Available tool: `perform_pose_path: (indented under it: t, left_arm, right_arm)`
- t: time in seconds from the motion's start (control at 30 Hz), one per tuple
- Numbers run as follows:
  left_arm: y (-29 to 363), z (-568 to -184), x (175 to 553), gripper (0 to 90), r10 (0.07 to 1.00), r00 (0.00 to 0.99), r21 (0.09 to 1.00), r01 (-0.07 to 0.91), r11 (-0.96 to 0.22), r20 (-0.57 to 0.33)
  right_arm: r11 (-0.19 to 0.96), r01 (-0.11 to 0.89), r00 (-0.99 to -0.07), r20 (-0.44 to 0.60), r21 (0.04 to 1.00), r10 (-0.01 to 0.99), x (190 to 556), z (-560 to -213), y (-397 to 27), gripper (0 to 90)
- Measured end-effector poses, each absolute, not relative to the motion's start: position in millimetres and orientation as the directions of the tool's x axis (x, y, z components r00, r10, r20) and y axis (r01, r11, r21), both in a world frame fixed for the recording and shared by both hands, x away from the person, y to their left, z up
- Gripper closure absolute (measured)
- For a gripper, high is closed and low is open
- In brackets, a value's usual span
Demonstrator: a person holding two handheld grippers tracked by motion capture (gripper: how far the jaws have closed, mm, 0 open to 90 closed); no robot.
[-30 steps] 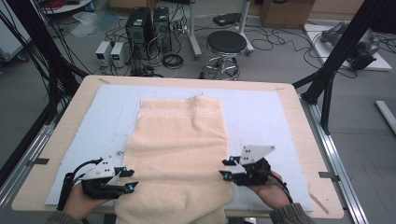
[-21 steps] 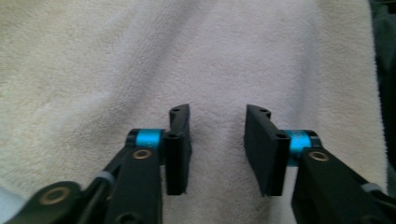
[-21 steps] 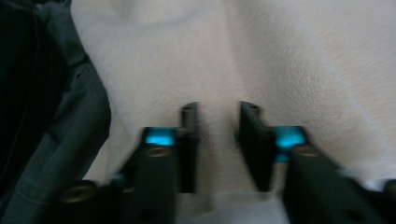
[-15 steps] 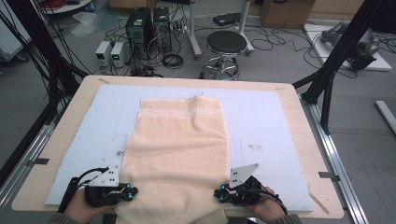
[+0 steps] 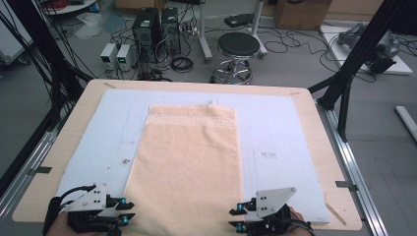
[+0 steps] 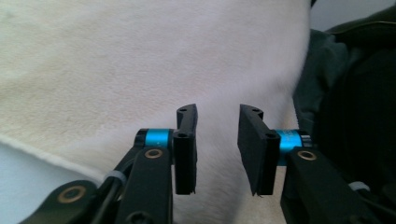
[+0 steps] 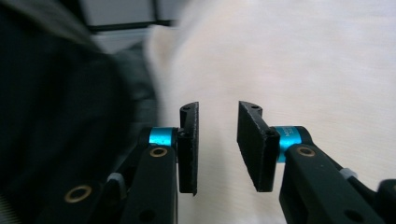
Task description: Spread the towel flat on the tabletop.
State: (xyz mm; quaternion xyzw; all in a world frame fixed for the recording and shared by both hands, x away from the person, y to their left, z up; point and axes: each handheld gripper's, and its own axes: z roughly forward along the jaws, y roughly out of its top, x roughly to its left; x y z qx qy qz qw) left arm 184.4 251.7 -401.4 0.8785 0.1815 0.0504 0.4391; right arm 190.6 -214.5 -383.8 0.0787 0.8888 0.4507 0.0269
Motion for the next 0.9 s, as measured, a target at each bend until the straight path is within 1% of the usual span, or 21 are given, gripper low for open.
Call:
perform_pose_path:
  t: [0.07, 0.13, 0.23, 0.3, 0.37, 0.4, 0.47, 0.5, 0.53, 0.57, 0.67, 0.77, 0.9]
  left_arm:
    - [249.1, -407.6, 188.5, 63.9, 0.365, 0.929, 0.784, 0.275, -0.557, -0.066]
    - [244.2, -414.3, 193.1, 62.6, 0.362, 0.93, 0.766, 0.274, -0.581, -0.058]
    - [239.6, -424.7, 201.4, 57.3, 0.36, 0.932, 0.731, 0.275, -0.624, -0.043]
    - [239.9, -431.6, 205.2, 56.9, 0.362, 0.931, 0.708, 0.284, -0.647, -0.042]
    - [242.0, -435.7, 205.2, 60.2, 0.369, 0.929, 0.722, 0.279, -0.633, -0.036]
    - [243.5, -435.5, 206.4, 64.2, 0.381, 0.924, 0.721, 0.294, -0.627, -0.045]
    - [245.1, -435.4, 209.5, 72.9, 0.407, 0.911, 0.72, 0.33, -0.61, -0.073]
    - [245.2, -435.5, 210.3, 76.3, 0.417, 0.906, 0.72, 0.34, -0.605, -0.077]
    - [244.9, -435.5, 210.8, 79.9, 0.413, 0.908, 0.72, 0.336, -0.608, -0.075]
    - [243.8, -435.4, 210.0, 83.7, 0.412, 0.909, 0.72, 0.329, -0.611, -0.065]
    - [242.4, -434.1, 207.8, 85.8, 0.41, 0.91, 0.715, 0.323, -0.62, -0.056]
    - [241.5, -433.8, 206.0, 86.2, 0.402, 0.912, 0.718, 0.331, -0.612, -0.078]
    - [238.7, -432.5, 201.5, 86.2, 0.365, 0.927, 0.716, 0.311, -0.625, -0.084]
  right_arm:
    - [0.594, 0.134, -0.977, 0.006, 0.793, 0.212, 202.8, -388.2, -215.7, 67.4]
    - [0.611, 0.158, -0.968, 0.001, 0.775, 0.25, 219.1, -399.4, -214.2, 63.8]
    - [0.624, 0.19, -0.964, 0.023, 0.758, 0.265, 237.3, -415.6, -209.7, 60.1]
    - [0.644, 0.198, -0.966, 0.034, 0.739, 0.258, 244.6, -426.6, -205.2, 60.2]
    - [0.687, 0.2, -0.968, 0.03, 0.699, 0.251, 248.1, -438.2, -200.5, 63.0]
    - [0.673, 0.189, -0.968, 0.02, 0.715, 0.25, 247.6, -439.5, -201.8, 64.2]
    - [0.661, 0.206, -0.964, 0.033, 0.721, 0.264, 247.6, -440.6, -203.8, 68.6]
    - [0.663, 0.197, -0.964, 0.02, 0.722, 0.264, 247.1, -440.4, -203.9, 73.9]
    - [0.668, 0.196, -0.966, 0.023, 0.718, 0.258, 246.6, -439.7, -203.9, 81.6]
    - [0.674, 0.185, -0.969, 0.019, 0.715, 0.246, 246.0, -439.0, -203.5, 84.8]
    - [0.678, 0.177, -0.971, 0.013, 0.713, 0.24, 245.1, -438.1, -204.0, 86.6]
    - [0.677, 0.194, -0.97, 0.038, 0.71, 0.239, 245.1, -437.2, -209.0, 86.8]
    - [0.682, 0.188, -0.973, 0.041, 0.707, 0.226, 240.4, -434.6, -215.6, 86.7]
